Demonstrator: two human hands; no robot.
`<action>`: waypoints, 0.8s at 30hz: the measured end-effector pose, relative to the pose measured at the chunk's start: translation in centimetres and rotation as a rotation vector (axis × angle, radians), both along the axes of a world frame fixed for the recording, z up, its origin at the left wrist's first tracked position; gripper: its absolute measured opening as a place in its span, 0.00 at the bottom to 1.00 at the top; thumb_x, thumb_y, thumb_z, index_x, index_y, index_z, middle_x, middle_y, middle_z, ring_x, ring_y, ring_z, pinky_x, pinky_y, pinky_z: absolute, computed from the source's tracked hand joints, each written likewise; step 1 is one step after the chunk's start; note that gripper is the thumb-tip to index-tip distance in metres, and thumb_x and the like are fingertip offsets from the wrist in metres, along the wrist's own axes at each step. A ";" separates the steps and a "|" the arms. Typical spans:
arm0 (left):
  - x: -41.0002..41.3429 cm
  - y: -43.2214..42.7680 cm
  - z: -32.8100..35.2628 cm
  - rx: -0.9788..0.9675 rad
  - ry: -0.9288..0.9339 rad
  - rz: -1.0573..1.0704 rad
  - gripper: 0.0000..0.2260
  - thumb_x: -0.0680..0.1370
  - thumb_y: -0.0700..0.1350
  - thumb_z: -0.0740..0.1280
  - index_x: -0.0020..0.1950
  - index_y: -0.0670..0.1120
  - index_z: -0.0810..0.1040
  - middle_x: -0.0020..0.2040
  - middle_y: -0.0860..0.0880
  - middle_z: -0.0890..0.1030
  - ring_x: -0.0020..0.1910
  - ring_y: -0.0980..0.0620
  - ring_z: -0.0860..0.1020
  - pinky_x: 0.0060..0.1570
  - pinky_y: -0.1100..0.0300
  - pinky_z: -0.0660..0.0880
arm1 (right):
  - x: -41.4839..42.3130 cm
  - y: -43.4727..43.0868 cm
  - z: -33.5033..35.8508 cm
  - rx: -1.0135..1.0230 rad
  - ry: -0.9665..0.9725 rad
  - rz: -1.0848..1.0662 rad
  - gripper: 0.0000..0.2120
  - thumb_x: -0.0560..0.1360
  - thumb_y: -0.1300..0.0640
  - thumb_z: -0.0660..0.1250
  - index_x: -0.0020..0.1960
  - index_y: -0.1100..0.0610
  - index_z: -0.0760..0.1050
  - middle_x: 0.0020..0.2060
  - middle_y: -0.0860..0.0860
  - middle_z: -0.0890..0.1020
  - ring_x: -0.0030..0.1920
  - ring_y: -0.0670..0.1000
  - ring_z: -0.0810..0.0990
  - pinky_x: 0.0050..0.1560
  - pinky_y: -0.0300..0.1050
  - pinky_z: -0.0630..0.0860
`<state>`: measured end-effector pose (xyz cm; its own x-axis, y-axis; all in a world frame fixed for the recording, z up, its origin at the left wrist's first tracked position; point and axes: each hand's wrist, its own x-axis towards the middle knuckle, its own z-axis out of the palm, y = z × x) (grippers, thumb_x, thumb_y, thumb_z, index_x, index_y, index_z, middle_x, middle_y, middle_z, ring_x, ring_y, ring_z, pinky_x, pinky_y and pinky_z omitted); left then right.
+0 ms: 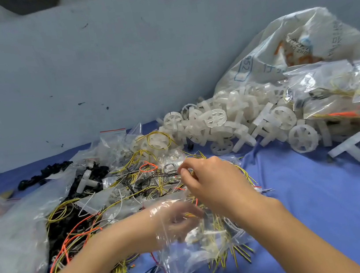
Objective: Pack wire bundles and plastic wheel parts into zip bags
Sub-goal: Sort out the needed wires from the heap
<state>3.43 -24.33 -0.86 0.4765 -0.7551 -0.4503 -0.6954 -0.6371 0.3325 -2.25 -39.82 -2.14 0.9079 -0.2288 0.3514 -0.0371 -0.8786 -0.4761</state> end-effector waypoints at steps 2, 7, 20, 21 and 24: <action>1.3 1.4 1.4 -0.015 0.270 0.073 0.08 0.82 0.50 0.62 0.57 0.54 0.80 0.44 0.46 0.83 0.33 0.47 0.77 0.35 0.56 0.75 | 0.6 -0.8 -0.1 -0.001 0.048 -0.014 0.14 0.82 0.48 0.53 0.56 0.49 0.76 0.45 0.52 0.83 0.48 0.58 0.79 0.45 0.49 0.76; 6.9 5.0 5.4 -0.146 0.397 0.267 0.13 0.81 0.52 0.63 0.47 0.47 0.84 0.42 0.47 0.83 0.31 0.53 0.76 0.28 0.61 0.74 | 2.1 -2.4 -0.1 -0.003 0.113 -0.056 0.14 0.81 0.49 0.53 0.55 0.49 0.77 0.50 0.52 0.82 0.50 0.58 0.78 0.49 0.52 0.77; 18.6 -8.8 -2.7 -0.281 -0.619 0.475 0.10 0.79 0.45 0.57 0.49 0.42 0.76 0.44 0.45 0.79 0.42 0.46 0.78 0.41 0.54 0.74 | 4.9 -3.9 -1.3 0.088 0.123 -0.085 0.14 0.80 0.50 0.53 0.54 0.51 0.77 0.47 0.54 0.82 0.47 0.59 0.79 0.48 0.53 0.78; 19.1 -9.1 -3.2 -0.238 -0.633 0.501 0.10 0.79 0.44 0.57 0.45 0.41 0.75 0.42 0.44 0.79 0.41 0.45 0.77 0.39 0.54 0.73 | 4.9 -4.2 -1.3 0.094 0.123 -0.096 0.14 0.80 0.50 0.53 0.54 0.51 0.77 0.48 0.54 0.82 0.48 0.59 0.79 0.49 0.53 0.78; 20.0 -9.7 -4.2 -0.151 -0.675 0.536 0.11 0.79 0.46 0.58 0.45 0.40 0.75 0.47 0.40 0.79 0.45 0.41 0.79 0.42 0.51 0.75 | 4.9 -5.4 -1.1 0.125 0.106 -0.141 0.14 0.80 0.51 0.54 0.55 0.51 0.77 0.50 0.54 0.81 0.51 0.60 0.78 0.51 0.54 0.77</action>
<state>23.48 -34.00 -5.04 0.9131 -0.3818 0.1433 -0.3936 -0.9170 0.0653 2.68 -45.24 -3.22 0.8942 -0.3918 0.2166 -0.2111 -0.7957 -0.5677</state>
